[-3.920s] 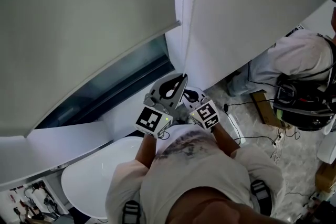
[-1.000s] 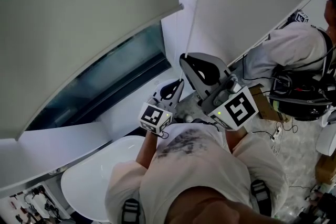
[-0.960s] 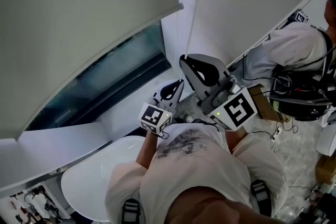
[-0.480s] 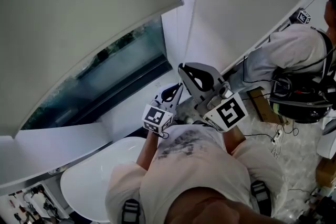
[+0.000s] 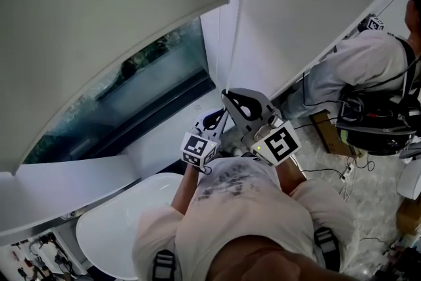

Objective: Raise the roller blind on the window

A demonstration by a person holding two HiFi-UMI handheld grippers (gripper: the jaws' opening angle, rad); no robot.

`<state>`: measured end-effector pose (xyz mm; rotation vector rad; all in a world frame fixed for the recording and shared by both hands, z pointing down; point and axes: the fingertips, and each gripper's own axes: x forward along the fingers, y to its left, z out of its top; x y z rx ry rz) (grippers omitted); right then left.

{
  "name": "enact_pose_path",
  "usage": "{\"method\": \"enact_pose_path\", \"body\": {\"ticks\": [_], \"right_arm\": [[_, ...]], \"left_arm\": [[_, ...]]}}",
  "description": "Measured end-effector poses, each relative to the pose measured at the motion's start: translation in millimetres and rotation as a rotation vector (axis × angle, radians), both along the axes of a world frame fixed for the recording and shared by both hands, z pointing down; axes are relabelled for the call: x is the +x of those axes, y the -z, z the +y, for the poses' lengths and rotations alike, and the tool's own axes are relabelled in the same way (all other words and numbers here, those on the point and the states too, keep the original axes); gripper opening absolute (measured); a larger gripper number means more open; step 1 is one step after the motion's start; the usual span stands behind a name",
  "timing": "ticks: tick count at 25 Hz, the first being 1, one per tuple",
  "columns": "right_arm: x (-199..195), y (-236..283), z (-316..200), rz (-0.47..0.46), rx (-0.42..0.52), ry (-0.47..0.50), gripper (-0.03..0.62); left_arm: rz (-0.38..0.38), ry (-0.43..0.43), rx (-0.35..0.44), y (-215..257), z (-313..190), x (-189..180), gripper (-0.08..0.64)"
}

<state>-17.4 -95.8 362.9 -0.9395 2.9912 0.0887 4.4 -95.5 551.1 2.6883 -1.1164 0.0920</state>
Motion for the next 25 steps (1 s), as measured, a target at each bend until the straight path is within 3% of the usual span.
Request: {"method": "enact_pose_path", "body": {"ticks": [5, 12, 17, 25], "right_arm": [[3, -5, 0, -0.022, -0.003, -0.004, 0.061], [10, 0, 0, -0.023, 0.010, -0.001, 0.061], [12, 1, -1, -0.021, 0.011, -0.002, 0.061], [12, 4, 1, -0.028, 0.014, 0.007, 0.061]], "left_arm": [[-0.011, 0.008, -0.001, 0, 3, -6, 0.009], [-0.008, -0.012, 0.064, 59, 9, -7, 0.009], [0.036, -0.006, 0.143, 123, 11, -16, 0.017], [0.042, -0.032, 0.304, 249, 13, -20, 0.043]]}}
